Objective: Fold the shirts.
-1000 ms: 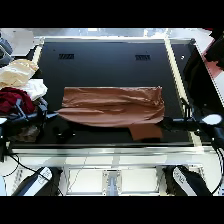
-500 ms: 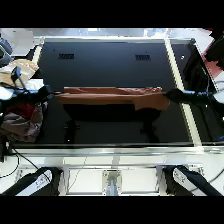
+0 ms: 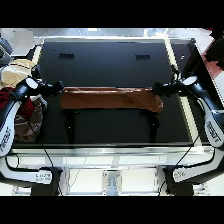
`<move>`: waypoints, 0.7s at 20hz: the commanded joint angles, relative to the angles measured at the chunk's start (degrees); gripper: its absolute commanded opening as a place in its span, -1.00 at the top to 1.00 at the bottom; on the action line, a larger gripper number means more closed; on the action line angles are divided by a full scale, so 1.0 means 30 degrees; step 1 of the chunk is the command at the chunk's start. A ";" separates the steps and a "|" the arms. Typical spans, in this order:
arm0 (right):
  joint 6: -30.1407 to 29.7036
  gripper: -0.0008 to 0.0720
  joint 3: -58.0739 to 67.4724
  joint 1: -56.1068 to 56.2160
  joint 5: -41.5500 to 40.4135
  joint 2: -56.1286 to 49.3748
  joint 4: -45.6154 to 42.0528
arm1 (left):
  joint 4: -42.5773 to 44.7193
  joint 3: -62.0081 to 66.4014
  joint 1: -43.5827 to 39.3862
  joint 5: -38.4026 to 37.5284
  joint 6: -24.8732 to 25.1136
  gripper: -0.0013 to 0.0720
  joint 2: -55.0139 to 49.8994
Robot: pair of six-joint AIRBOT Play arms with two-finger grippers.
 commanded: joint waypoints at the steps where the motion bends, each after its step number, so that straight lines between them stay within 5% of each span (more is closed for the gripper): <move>1: 0.0058 0.95 0.0517 0.0189 -0.1428 -0.2113 -0.0219 | 0.0306 0.0852 -0.0073 0.0415 -0.0131 0.94 -0.1858; 6: 0.0051 0.95 0.0933 0.0189 -0.2375 -0.2368 -0.0248 | 0.0474 0.0867 -0.0189 0.0627 -0.0109 0.90 -0.2390; 7: 0.0036 0.94 0.1348 0.0189 -0.1734 -0.2368 -0.0255 | 0.0342 0.0947 -0.0284 0.0641 -0.0102 0.66 -0.2324; 8: -0.0015 0.93 0.1902 0.0182 -0.0889 -0.2339 -0.0277 | 0.0342 0.1078 -0.0386 0.0670 0.0022 0.02 -0.2171; 9: -0.0335 0.82 0.2688 0.0160 0.0204 -0.2324 -0.0299 | 0.0321 0.1275 -0.0423 0.0729 0.0022 -0.39 -0.1967; 11: -0.0619 0.29 0.4918 -0.0022 0.3308 -0.2237 -0.0882 | 0.0066 0.1865 -0.0401 0.0743 0.0022 -0.42 -0.1275; 14: -0.0102 0.29 0.8408 -0.0466 0.7133 -0.1450 -0.3395 | -0.0036 0.2361 -0.0350 0.2310 0.0022 -0.41 0.0641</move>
